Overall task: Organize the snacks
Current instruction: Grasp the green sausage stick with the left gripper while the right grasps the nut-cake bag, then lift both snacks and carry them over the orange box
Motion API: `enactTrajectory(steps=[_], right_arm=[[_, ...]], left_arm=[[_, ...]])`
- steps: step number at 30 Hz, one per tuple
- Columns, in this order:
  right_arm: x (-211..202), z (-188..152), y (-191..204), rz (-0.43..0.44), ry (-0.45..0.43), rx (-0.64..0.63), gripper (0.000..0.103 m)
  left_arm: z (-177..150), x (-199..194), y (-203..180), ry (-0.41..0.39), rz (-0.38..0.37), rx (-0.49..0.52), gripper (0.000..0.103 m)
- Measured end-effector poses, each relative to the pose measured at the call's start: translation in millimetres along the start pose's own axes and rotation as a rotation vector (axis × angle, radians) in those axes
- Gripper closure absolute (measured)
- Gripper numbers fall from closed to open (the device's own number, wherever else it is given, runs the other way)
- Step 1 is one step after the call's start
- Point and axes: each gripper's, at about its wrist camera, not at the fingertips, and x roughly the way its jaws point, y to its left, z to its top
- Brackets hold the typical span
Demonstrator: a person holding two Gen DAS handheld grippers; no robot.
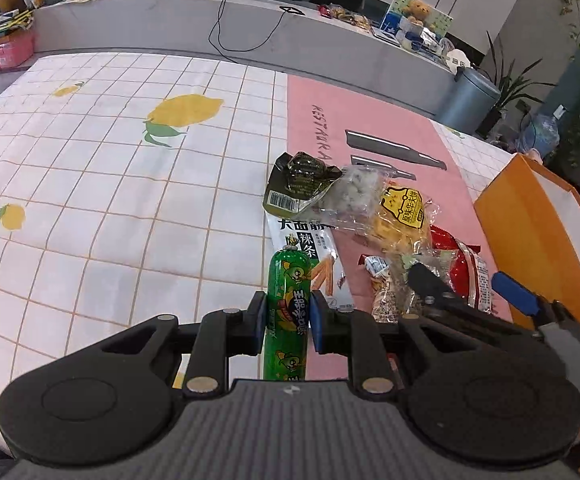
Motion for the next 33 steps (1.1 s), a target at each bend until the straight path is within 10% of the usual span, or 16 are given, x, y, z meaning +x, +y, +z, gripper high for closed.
enactTrajectory(steps=[16,33], right_arm=[[13,-34,37,-0.151,-0.195,-0.170,0.006],[24,-37,36,-0.112,-0.133,-0.139,0.044]], left_arm=[[1,3,9,0.030,-0.001,-0.030,0.079],[0,2,9,0.030,-0.008,-0.032,0.079]])
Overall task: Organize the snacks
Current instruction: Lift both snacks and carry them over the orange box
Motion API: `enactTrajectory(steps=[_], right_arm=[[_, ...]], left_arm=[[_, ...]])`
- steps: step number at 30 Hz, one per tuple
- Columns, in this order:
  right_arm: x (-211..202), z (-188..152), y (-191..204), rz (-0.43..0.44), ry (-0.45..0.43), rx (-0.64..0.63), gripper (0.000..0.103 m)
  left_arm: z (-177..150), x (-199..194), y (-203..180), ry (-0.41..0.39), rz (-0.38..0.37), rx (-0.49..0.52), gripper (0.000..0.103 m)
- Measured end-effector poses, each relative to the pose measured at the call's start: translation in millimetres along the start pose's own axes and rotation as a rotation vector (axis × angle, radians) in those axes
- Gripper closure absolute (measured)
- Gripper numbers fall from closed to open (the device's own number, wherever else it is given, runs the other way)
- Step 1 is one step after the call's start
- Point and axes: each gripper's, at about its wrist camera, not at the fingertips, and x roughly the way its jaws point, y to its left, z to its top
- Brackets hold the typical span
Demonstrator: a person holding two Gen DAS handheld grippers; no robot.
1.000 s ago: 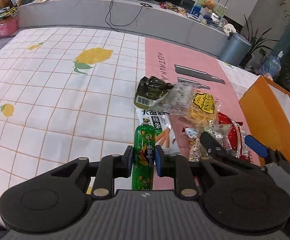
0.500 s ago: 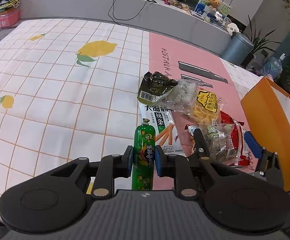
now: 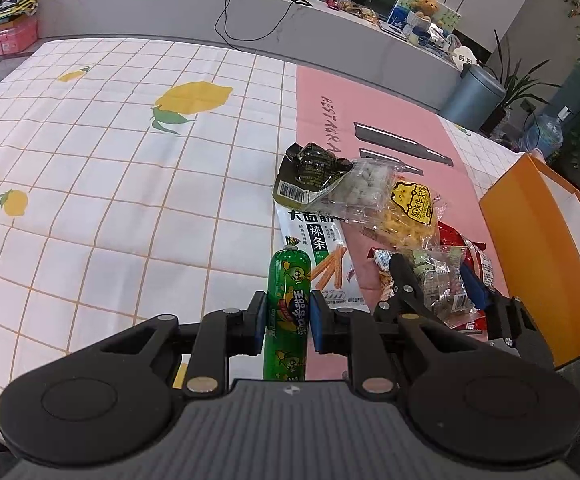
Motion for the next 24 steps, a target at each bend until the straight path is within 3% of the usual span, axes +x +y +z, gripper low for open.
enactTrajectory(steps=[16,24], right_arm=[[-14,-3,10,0.028,-0.055,-0.107,0.055],[-29,9,-2,0.063,-0.105,-0.043,0.055]], left_arm=[[1,-8,-2,-0.031,-0.001,0.001,0.079],[4,-18,-3,-0.067,0.001,-0.007,0.079]])
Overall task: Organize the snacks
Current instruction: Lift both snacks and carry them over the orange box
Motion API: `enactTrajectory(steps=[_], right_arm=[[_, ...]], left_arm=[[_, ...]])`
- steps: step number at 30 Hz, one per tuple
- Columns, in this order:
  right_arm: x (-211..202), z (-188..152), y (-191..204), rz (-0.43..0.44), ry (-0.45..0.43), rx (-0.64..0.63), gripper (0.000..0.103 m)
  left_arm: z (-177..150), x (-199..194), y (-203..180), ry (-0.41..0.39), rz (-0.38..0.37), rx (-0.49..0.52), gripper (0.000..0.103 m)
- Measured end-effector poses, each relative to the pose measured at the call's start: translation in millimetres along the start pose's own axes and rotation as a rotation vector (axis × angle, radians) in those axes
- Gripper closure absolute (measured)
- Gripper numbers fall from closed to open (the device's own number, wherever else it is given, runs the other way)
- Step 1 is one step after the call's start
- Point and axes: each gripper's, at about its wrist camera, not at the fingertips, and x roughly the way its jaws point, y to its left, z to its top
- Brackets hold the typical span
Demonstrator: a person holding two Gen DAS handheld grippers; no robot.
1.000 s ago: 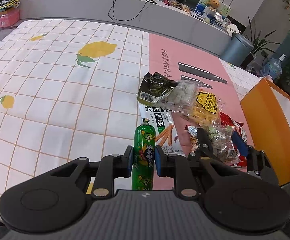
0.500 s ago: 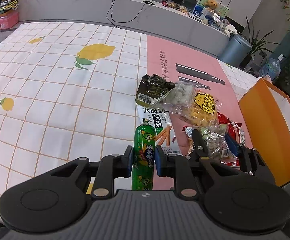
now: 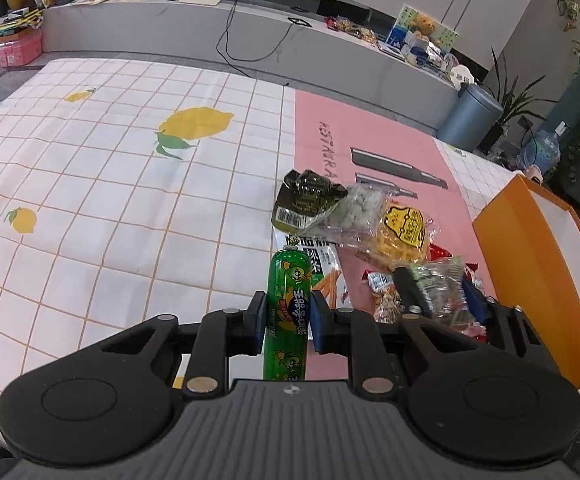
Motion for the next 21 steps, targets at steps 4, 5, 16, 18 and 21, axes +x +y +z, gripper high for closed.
enactTrajectory(steps=[4,5,16,18,21], right_arm=[[-13,11,-14,0.031,-0.036,0.051,0.055],[-18,15,-17,0.032,-0.054,0.055,0.055],[-63,61,-87,0.013,-0.173,0.172,0.055],[-72,70,-100,-0.013,-0.192,0.131,0.055],[-87,79,-127,-0.050,-0.216,0.090,0.055]], left_arm=[[1,-2,-5,-0.017,0.009,0.009,0.079],[2,-2,-7,-0.020,0.012,0.010,0.079],[4,-29,-52,-0.084,-0.084,0.075,0.079],[5,-32,-63,-0.091,-0.097,0.082,0.079],[7,-37,-80,-0.102,-0.115,0.093,0.079]])
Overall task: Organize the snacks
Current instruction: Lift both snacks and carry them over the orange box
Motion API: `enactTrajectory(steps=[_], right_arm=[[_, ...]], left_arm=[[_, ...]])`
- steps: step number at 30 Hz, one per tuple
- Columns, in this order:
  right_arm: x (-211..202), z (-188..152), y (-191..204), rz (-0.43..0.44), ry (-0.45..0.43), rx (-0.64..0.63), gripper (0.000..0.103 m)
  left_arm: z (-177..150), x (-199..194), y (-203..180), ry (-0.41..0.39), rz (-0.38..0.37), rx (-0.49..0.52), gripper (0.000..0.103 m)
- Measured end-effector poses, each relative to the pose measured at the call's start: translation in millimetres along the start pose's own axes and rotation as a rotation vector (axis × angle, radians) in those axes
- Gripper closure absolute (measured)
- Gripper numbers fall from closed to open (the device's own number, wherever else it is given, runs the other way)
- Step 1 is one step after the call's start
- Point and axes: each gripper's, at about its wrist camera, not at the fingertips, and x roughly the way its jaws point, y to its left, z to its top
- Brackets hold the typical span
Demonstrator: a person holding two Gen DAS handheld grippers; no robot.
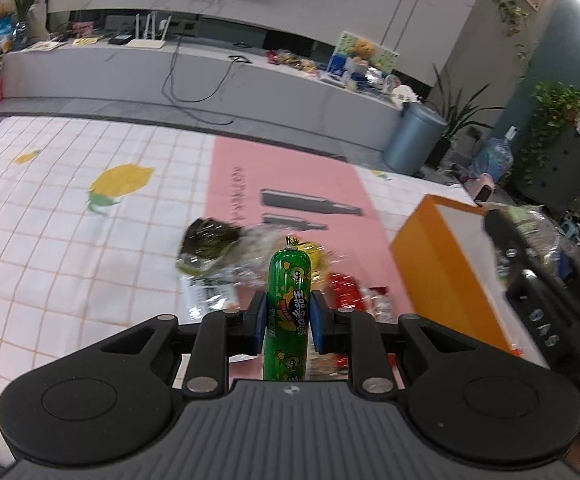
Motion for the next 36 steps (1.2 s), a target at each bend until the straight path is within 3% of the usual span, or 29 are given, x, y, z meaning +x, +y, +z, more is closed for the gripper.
enactTrajectory(steps=[6,12,16,19,25,28,32,36], right_arm=[[-6,10,-90,-0.086,0.054,0.015,0.055],[11,-17,-186,-0.138,0.136,0.282,0.054],[18,-21,-218,-0.056,0.173,0.382,0.054],[38,-32,-231,-0.053,0.297,0.412,0.054],[59,-51,-229,0.011,0.461,0.333,0.054],[70,-63,-228,-0.010,0.554,0.302,0.054],[78,-65,-229,-0.030,0.590,0.248,0.053],[82,-68,-243,-0.009,0.609,0.352,0.053]], left_arm=[[2,0,-37,-0.007,-0.052,0.029,0.079],[3,9,-78,0.017,-0.116,0.057,0.079],[5,22,-107,0.027,-0.148,0.068,0.079],[7,40,-126,0.050,-0.184,0.057,0.079],[5,74,-162,0.098,-0.248,0.045,0.079],[0,87,-174,0.124,-0.274,0.048,0.079],[-7,101,-183,0.155,-0.285,0.053,0.079],[-10,103,-186,0.163,-0.289,0.056,0.079]])
